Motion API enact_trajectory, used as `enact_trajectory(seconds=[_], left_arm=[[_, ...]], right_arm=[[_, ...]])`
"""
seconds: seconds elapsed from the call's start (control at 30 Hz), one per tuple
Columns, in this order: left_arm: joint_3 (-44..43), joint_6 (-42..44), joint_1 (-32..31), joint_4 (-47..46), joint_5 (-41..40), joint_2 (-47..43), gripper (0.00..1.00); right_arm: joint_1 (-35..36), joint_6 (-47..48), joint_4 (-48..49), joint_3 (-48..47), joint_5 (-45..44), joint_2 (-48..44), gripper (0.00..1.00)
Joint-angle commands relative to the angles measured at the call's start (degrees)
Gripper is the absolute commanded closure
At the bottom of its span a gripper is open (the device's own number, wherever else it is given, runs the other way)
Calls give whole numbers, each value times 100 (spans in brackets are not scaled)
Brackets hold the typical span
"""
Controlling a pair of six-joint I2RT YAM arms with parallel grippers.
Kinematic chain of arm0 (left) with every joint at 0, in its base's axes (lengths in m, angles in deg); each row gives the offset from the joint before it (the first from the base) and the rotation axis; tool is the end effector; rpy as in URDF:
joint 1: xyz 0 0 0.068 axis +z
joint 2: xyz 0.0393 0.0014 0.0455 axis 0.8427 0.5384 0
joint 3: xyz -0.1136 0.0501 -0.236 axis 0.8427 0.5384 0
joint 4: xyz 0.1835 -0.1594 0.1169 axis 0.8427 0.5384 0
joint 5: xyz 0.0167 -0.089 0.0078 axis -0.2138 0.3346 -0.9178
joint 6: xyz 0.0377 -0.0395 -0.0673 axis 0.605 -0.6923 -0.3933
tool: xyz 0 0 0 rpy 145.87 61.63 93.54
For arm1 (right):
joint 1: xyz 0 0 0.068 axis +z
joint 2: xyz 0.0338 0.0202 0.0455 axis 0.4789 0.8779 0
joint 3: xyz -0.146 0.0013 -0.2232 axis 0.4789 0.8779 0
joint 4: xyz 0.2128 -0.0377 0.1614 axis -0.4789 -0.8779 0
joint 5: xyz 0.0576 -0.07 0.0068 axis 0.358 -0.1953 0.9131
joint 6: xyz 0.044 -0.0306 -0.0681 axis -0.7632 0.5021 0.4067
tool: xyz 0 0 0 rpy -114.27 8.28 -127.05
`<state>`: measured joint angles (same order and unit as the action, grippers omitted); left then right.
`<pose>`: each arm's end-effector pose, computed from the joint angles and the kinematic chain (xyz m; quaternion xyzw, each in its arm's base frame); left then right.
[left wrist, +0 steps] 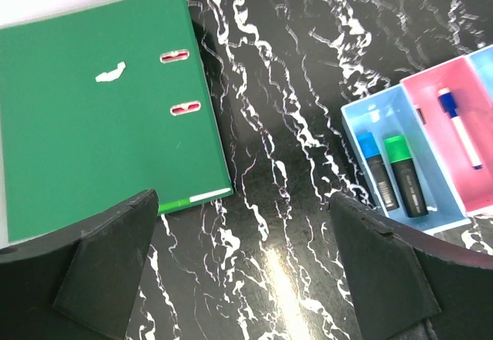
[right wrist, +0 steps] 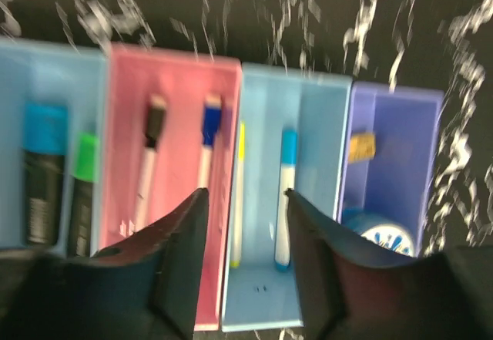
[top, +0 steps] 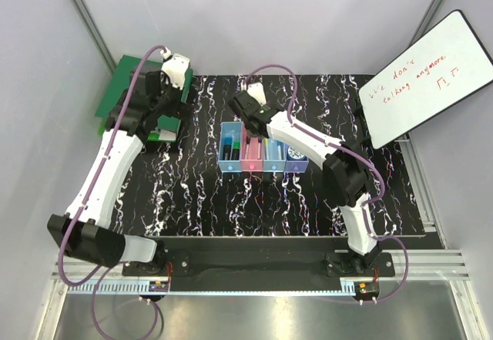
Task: Sort the stationery into containers
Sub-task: Move the storage box to the center of the board, then reset both arms
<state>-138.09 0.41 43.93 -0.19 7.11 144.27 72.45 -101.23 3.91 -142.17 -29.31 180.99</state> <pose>0.3325 -0.0787 0.3827 0.2009 0.8396 0.0074 0.5046 0.3788 0.3050 0.2137 -0.0970 0.9205 -0.0941 0.3666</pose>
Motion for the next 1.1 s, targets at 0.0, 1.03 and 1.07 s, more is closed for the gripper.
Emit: enact_trajectory(seconds=[0.0, 1.03, 1.07], left_arm=[[105, 151, 31, -155, 341, -629, 1], [-61, 441, 31, 855, -1223, -2994, 1], [-96, 441, 31, 881, -1258, -3003, 1]], right_arm=[[11, 1094, 1069, -656, -495, -635, 39], [-15, 5518, 2355, 801, -883, -5768, 0], [-7, 5500, 2363, 801, -865, -5786, 0]])
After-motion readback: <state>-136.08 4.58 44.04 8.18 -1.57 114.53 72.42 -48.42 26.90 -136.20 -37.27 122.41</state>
